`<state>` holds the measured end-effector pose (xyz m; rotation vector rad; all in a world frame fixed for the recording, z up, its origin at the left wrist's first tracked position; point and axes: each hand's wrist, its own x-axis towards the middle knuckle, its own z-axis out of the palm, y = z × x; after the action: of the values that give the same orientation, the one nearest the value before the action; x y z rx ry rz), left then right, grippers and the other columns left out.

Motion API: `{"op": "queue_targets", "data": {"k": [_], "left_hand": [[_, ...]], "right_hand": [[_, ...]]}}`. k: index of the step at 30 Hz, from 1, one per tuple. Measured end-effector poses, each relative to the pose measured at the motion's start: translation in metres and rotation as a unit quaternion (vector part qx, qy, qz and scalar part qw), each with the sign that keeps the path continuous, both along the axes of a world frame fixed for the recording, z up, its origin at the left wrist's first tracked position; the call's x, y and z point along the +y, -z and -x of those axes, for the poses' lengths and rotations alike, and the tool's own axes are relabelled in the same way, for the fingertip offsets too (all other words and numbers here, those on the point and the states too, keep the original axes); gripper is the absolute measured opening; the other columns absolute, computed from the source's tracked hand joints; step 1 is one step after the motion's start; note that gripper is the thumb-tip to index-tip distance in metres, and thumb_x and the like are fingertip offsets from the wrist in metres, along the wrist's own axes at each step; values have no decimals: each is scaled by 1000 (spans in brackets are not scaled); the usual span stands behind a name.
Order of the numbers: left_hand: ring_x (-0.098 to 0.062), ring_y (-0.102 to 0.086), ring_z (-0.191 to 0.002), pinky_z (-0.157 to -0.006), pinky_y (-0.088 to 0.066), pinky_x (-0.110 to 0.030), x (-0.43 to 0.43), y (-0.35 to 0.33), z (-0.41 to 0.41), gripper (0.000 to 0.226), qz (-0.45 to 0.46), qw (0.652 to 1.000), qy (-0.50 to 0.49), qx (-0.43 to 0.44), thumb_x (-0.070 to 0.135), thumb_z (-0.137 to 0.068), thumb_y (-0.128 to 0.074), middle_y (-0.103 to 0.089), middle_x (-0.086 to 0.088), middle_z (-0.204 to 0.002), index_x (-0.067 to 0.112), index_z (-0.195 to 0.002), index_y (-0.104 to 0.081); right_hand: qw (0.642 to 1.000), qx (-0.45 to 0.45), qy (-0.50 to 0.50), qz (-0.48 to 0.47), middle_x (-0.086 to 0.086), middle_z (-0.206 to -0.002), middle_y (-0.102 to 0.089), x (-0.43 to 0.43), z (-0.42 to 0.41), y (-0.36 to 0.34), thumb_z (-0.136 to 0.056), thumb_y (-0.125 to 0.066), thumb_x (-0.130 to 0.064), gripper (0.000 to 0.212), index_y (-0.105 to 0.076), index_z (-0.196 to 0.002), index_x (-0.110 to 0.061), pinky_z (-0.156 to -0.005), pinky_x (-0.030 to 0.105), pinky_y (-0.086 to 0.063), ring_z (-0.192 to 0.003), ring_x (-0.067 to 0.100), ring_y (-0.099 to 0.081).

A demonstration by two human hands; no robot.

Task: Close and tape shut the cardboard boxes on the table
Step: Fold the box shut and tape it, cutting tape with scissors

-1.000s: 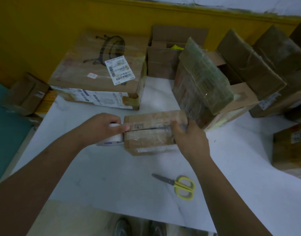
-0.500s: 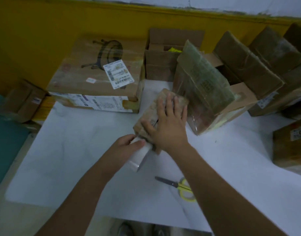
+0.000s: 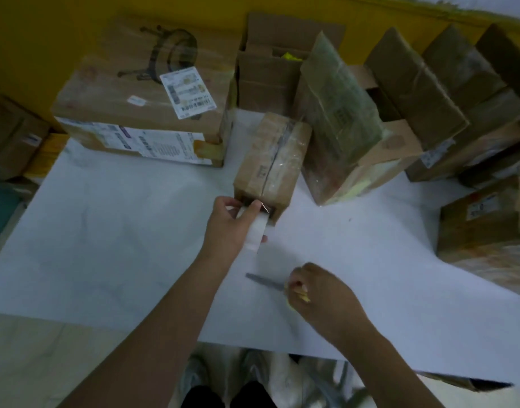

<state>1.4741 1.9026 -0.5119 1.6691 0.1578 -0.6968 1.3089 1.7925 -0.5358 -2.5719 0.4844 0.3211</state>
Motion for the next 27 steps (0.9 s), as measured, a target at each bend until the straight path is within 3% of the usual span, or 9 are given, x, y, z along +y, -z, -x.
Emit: {"op": "queue_targets", "data": {"k": [3, 6, 10, 15, 17, 20, 22, 24, 27], "left_hand": [[-28, -71, -57, -44, -51, -25, -5, 1, 3, 37, 23, 999, -13, 21, 17, -90, -68, -67, -11, -110, 9, -116, -42], [-32, -72, -61, -47, -53, -28, -7, 2, 10, 36, 44, 999, -7, 28, 9, -91, -65, -66, -14, -112, 12, -118, -42], [-35, -73, -69, -55, -58, -34, -7, 1, 12, 35, 53, 998, -6, 32, 15, -90, -69, -68, -16, -111, 11, -116, -45], [-32, -73, -65, -57, -60, -37, -8, -9, 6, 28, 44, 998, -10, 52, 13, -91, -68, -75, -19, -88, 9, -108, -47], [-30, -72, -62, -51, -56, -31, -10, -13, 7, 20, 37, 998, -13, 51, 12, -93, -66, -74, -19, -81, 6, -106, -51], [-29, -72, -61, -55, -56, -31, -14, -17, 7, 14, 29, 998, -7, 56, 12, -95, -63, -74, -22, -84, 4, -104, -56], [-25, -70, -57, -56, -54, -31, -12, -19, 5, 12, 29, 998, 11, 61, 14, -95, -62, -75, -19, -85, 6, -103, -56], [-16, -67, -51, -48, -51, -23, -6, -20, 5, 11, 24, 997, 32, 59, 14, -96, -61, -75, -5, -71, 7, -104, -58], [-13, -65, -51, -45, -51, -22, 1, -20, 6, 23, 46, 995, 39, 78, 12, -96, -60, -72, 0, -64, 0, -115, -60]], "right_hand": [[998, 18, -14, -51, -15, -92, -39, -2, 23, 10, -92, -62, -25, 12, -57, -100, -17, -65, 10, -41, -73, 0, -47], [999, 35, 32, -23, -6, -105, -47, -1, 32, 17, -97, -53, -22, 12, -53, -110, -20, -72, 28, -51, -82, 13, -59], [994, 40, 101, 3, -8, -102, -50, 7, 30, 21, -99, -51, -40, 17, -53, -107, -25, -71, 27, -49, -88, 13, -60], [990, 40, 115, 78, -9, -96, -60, 5, 28, 13, -99, -44, -49, 22, -52, -102, -29, -67, 29, -48, -83, 13, -63], [983, 10, 185, 19, -8, -82, -65, -3, 28, 4, -98, -47, -51, 26, -52, -96, -26, -60, 29, -43, -72, 11, -62], [938, -48, 287, -186, -9, -67, -70, -18, 22, -18, -92, -59, -50, 27, -61, -83, -25, -53, 23, -38, -49, 2, -55], [945, -34, 241, -219, -12, -66, -71, -28, 15, -32, -91, -62, -46, 20, -66, -81, -29, -52, 16, -38, -50, -1, -57], [968, -3, 154, -196, -13, -68, -71, -37, 6, -38, -91, -63, -42, 15, -67, -79, -35, -54, 11, -39, -60, -6, -60], [982, 55, 67, -167, -13, -81, -68, -46, -6, -40, -89, -59, -54, 21, -66, -87, -35, -67, 14, -45, -76, -1, -61]]}}
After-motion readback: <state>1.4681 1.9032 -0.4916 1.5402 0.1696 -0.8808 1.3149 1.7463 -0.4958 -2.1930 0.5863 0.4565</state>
